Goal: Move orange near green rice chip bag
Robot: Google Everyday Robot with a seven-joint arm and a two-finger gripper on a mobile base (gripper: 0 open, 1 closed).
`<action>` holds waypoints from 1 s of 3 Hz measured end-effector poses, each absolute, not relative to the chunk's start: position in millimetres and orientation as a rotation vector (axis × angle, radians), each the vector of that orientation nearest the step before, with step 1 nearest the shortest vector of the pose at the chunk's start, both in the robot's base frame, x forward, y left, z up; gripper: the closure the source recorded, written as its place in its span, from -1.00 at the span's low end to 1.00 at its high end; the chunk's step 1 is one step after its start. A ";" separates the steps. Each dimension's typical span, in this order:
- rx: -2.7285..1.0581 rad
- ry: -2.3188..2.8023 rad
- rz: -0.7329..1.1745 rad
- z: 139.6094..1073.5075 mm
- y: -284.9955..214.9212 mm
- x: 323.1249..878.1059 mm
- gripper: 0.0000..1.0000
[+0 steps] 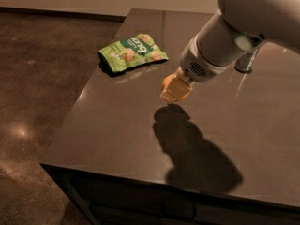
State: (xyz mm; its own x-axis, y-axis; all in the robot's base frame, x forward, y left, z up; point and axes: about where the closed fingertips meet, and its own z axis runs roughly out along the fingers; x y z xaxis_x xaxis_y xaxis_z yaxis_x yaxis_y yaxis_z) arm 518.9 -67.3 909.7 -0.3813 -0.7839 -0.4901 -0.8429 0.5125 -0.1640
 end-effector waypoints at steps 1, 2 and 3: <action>-1.318 2.223 0.178 905.7 -51.9 537.6 1.00; -1.309 2.205 0.216 898.9 -29.2 564.4 1.00; -1.274 2.190 0.249 893.0 -9.7 593.6 1.00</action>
Offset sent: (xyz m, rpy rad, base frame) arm 0.0834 0.0675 -0.0223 0.1076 -0.0027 0.0222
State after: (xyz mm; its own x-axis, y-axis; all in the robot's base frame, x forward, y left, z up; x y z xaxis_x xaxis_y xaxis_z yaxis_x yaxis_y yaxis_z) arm 593.6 -9.7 893.0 -0.3699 -0.7321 -0.5720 -0.8417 0.5247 -0.1272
